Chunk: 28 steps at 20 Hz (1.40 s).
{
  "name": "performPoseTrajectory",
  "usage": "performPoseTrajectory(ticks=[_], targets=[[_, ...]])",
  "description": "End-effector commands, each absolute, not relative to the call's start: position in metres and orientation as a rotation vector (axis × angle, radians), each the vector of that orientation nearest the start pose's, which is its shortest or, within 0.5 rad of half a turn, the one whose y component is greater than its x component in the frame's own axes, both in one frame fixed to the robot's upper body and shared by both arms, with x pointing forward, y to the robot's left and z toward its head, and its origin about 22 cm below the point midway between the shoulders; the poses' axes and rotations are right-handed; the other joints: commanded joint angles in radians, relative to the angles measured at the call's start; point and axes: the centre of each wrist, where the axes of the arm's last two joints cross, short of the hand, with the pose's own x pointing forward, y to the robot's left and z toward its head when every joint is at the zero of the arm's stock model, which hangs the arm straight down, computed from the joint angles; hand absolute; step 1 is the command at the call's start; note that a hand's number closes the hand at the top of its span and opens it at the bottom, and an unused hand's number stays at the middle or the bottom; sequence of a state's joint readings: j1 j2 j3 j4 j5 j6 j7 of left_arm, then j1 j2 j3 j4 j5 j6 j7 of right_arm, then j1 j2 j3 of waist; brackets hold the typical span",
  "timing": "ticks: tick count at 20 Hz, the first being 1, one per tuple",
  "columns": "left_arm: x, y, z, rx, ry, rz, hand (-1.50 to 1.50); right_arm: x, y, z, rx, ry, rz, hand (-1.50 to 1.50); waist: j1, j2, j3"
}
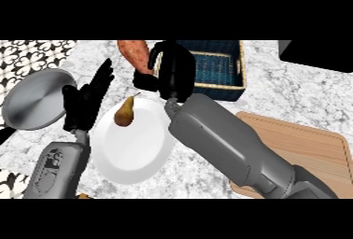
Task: Pick the sweet potato from the cutting board and place it in the basket
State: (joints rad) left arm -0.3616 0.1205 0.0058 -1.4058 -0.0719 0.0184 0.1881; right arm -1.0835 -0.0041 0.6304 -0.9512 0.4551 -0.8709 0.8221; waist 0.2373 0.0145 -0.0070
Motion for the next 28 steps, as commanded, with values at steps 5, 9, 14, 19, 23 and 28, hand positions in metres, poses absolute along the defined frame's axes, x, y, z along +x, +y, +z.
performPoseTrajectory(ticks=[5, 9, 14, 19, 23, 28], targets=[[0.326, 0.23, 0.057, 0.147, -1.538, -0.209, 0.0, 0.367, 0.05, 0.21, -0.665, -1.703, -0.008, 1.5, -0.036, -0.002, -0.002], [0.325, 0.236, 0.057, 0.165, -1.551, -0.194, 0.0, 0.378, 0.057, 0.228, -0.749, -1.68, -0.043, 1.5, -0.052, -0.001, -0.002], [0.329, 0.241, 0.06, 0.183, -1.568, -0.165, 0.0, 0.387, 0.065, 0.257, -0.844, -1.634, -0.065, 1.5, -0.077, 0.004, -0.002], [0.325, 0.233, 0.055, 0.17, -1.558, -0.17, 0.0, 0.402, 0.06, 0.264, -0.975, -1.553, -0.041, 1.5, -0.062, 0.011, -0.003], [0.33, 0.238, 0.058, 0.176, -1.572, -0.178, 0.0, 0.41, 0.052, 0.249, -1.022, -1.523, -0.016, 1.5, -0.074, 0.022, -0.002], [0.328, 0.239, 0.063, 0.168, -1.568, -0.168, 0.0, 0.421, 0.043, 0.252, -1.083, -1.417, 0.0, 1.5, -0.07, 0.021, -0.001]])
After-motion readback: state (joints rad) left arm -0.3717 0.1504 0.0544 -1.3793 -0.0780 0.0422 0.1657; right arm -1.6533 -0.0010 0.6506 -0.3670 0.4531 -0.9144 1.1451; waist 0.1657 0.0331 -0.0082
